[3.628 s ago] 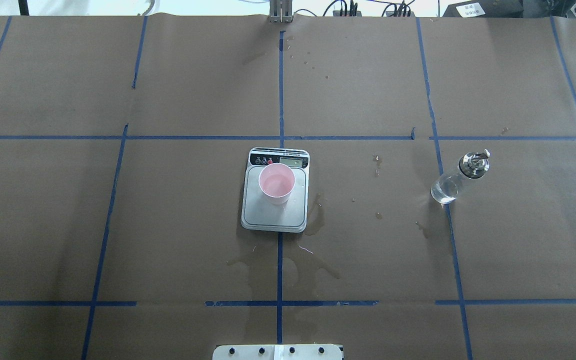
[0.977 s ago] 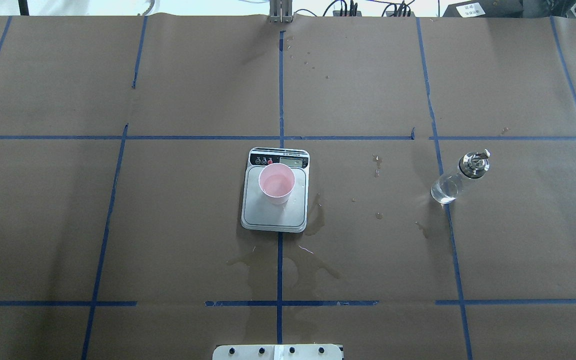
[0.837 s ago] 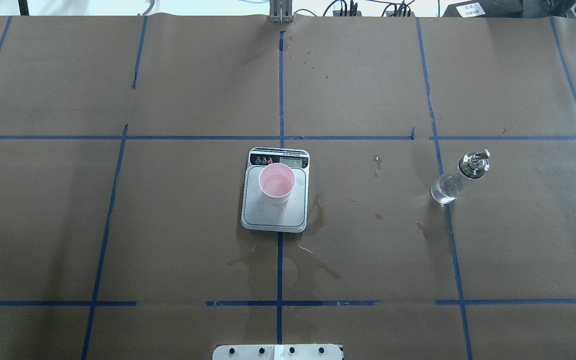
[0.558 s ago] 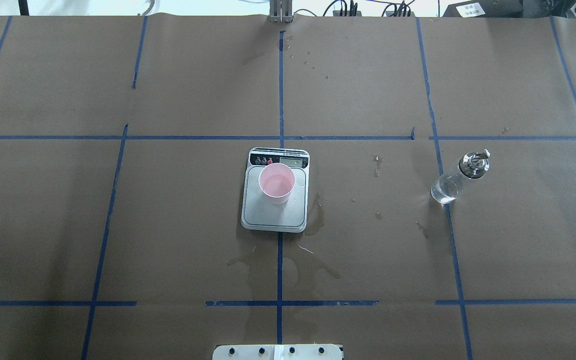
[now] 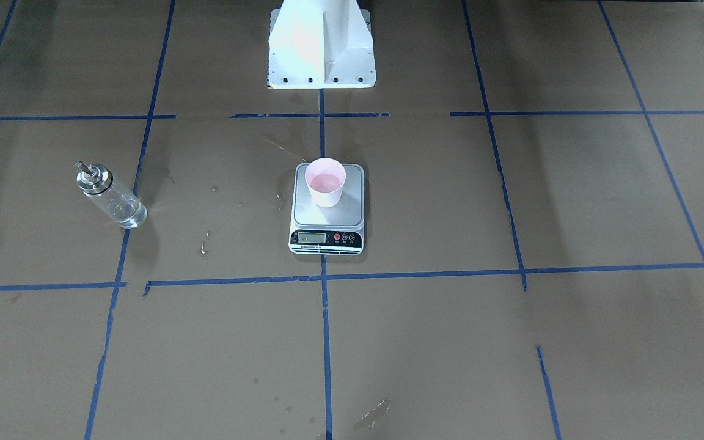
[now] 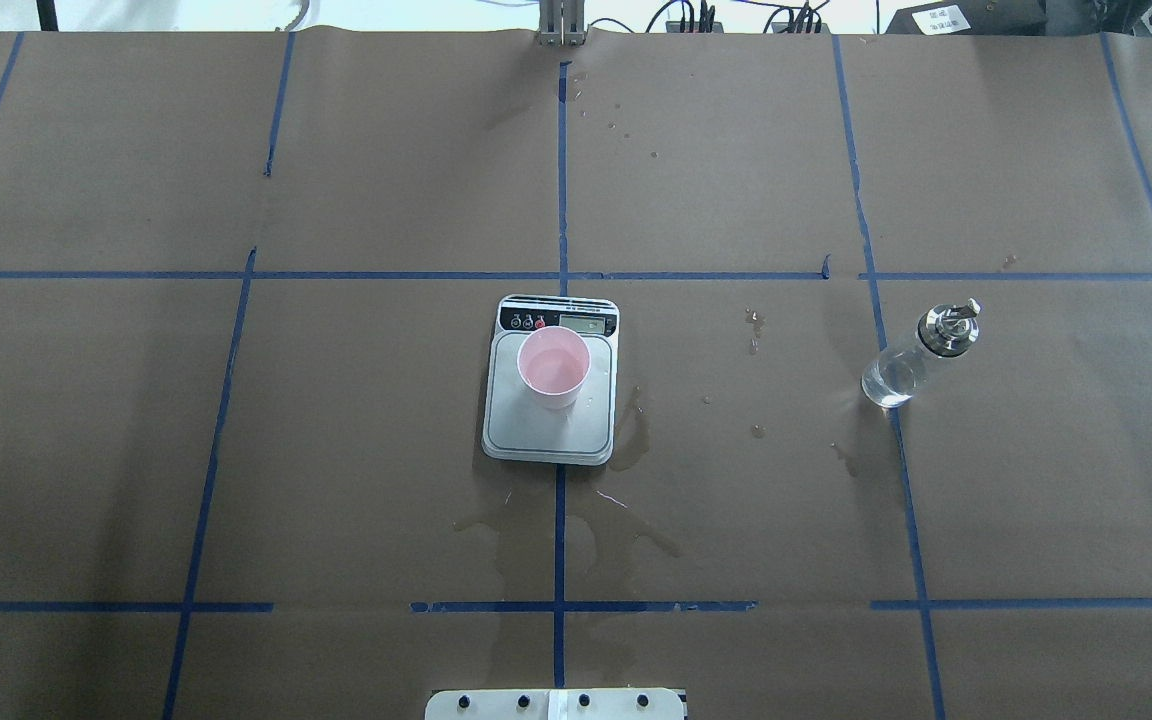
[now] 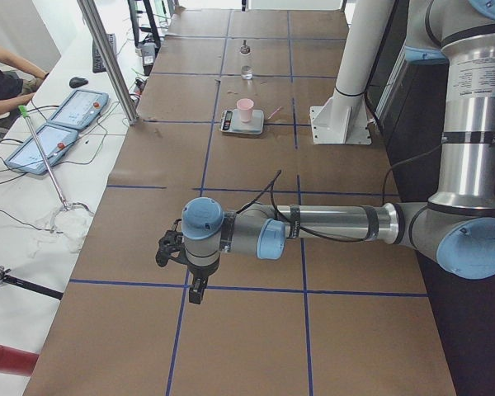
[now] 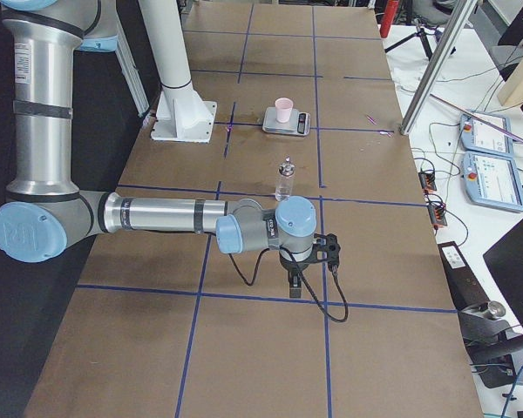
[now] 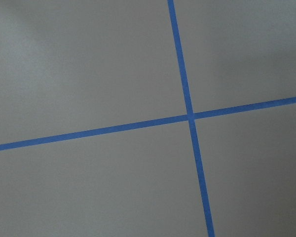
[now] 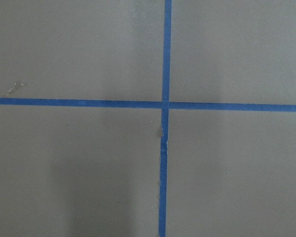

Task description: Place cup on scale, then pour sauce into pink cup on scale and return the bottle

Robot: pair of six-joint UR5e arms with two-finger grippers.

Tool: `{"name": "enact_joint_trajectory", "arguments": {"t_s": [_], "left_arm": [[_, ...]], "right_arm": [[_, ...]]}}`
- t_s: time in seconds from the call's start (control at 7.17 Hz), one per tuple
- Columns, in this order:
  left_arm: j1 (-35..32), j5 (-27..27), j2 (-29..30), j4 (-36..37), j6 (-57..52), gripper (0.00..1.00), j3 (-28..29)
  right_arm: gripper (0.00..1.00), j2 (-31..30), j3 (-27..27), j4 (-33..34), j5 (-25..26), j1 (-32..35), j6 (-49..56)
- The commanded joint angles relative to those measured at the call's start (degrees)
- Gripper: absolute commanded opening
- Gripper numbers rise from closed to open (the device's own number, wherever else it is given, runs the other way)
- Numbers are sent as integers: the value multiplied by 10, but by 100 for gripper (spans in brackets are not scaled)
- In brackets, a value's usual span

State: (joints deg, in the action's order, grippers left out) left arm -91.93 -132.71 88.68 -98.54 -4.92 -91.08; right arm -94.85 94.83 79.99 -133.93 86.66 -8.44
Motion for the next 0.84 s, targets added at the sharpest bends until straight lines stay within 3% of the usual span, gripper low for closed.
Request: {"name": "enact_joint_trajectory", "arguments": {"t_s": [0.0,0.7], "left_arm": [[0,0,0,0,0,100,-1],[0,0,0,-1,0,100,-8]], "right_arm": [[100,-2,0,0,0,0,0],[100,-2,-1,-1,0,0,2]]}}
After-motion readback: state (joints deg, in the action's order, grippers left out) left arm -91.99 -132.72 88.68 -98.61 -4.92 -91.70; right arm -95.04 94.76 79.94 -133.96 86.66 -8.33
